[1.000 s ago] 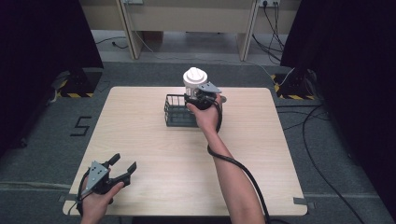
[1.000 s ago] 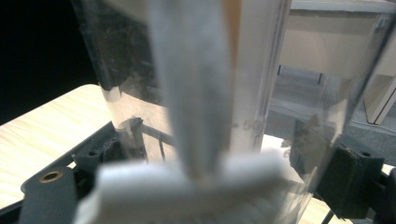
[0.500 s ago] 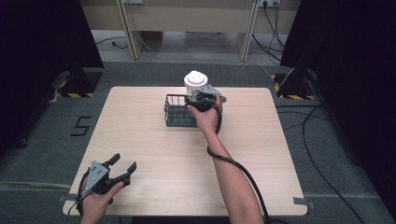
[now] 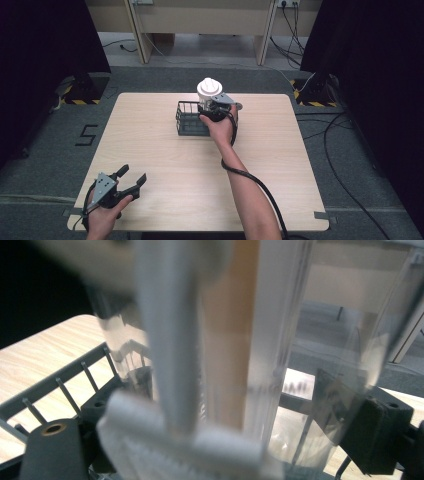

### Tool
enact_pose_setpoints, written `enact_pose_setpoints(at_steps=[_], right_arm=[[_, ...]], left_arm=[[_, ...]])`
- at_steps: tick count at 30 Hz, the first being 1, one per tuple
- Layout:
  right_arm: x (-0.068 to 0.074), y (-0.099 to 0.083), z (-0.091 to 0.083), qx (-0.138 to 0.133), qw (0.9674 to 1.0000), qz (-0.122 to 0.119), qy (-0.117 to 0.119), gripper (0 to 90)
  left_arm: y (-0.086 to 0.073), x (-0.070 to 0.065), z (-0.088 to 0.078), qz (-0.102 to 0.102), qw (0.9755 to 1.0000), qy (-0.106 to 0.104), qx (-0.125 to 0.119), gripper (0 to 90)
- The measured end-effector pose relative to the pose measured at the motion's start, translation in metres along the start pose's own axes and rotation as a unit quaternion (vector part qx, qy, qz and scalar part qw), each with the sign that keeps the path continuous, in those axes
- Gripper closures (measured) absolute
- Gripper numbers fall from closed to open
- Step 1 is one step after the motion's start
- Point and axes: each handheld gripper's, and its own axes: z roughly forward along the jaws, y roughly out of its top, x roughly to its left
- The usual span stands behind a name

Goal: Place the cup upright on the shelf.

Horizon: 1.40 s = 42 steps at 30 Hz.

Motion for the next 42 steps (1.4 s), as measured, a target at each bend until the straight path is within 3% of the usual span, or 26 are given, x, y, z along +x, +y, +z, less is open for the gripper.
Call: enact_pose_setpoints(at_steps=[12,28,42], right_arm=[[-0.001,0.003,-0.008,-0.007,0.9999,0.006,0.005,15.2],[-0.002,0.011,-0.043,-0.011,0.9997,0.004,0.024,15.0],[-0.007,0.005,-0.073,-0.004,0.9992,0.001,0.039,15.1]], left_arm=[[0.000,0.001,0.000,-0.001,1.0000,0.000,0.001,24.8],[0.000,0.001,0.000,0.000,1.0000,0.006,-0.004,25.0],[0.000,0.001,-0.001,0.002,0.9999,0.010,-0.004,25.2]])
